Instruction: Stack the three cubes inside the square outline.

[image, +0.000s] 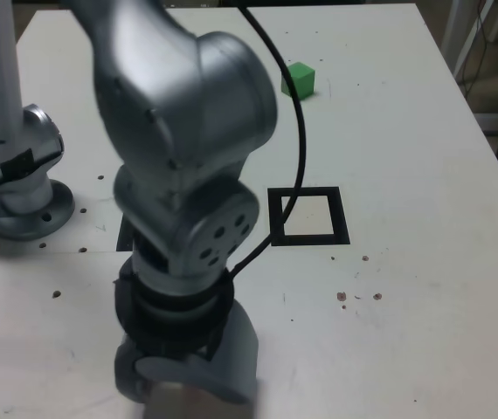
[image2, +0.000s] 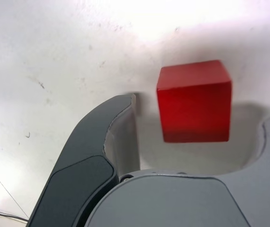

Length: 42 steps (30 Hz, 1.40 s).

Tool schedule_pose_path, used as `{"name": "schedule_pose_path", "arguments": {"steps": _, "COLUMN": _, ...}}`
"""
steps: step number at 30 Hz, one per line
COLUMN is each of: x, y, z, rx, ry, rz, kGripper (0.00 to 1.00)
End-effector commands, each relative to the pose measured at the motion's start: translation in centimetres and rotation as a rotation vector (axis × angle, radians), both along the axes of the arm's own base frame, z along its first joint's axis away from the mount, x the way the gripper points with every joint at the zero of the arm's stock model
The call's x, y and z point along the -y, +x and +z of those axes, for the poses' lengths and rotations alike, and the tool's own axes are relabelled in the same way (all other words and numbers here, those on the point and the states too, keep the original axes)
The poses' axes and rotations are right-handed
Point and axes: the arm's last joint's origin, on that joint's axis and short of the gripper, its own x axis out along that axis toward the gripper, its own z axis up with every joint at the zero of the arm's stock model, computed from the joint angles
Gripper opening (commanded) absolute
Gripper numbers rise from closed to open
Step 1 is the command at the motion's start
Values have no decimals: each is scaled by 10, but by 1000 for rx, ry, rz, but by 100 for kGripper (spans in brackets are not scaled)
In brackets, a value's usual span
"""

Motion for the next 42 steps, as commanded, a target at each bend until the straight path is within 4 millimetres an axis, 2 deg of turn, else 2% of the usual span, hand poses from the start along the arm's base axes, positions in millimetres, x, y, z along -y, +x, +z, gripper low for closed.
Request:
{"name": "schedule_pose_path", "arguments": {"steps": 1, "x": -3, "y": 2, "z": -2, "rx": -11, "ry": 6, "rz": -3, "kGripper": 82}}
{"name": "schedule_pose_path", "arguments": {"steps": 11, "x": -13, "y": 6, "z": -4, "rx": -29, "ry": 5, "rz": -10, "kGripper": 80}}
{"name": "schedule_pose_path", "arguments": {"steps": 18, "x": -16, "y": 6, "z": -5, "rx": -55, "ry": -3, "rz": -20, "kGripper": 66}}
{"name": "schedule_pose_path", "arguments": {"steps": 28, "x": -21, "y": 11, "z": -5, "rx": -52, "ry": 3, "rz": -36, "kGripper": 60}}
{"name": "schedule_pose_path", "arguments": {"steps": 36, "x": -22, "y": 15, "z": -6, "rx": -49, "ry": 6, "rz": -44, "kGripper": 41}}
{"name": "schedule_pose_path", "arguments": {"steps": 42, "x": -23, "y": 16, "z": -3, "rx": -28, "ry": 15, "rz": -41, "kGripper": 36}}
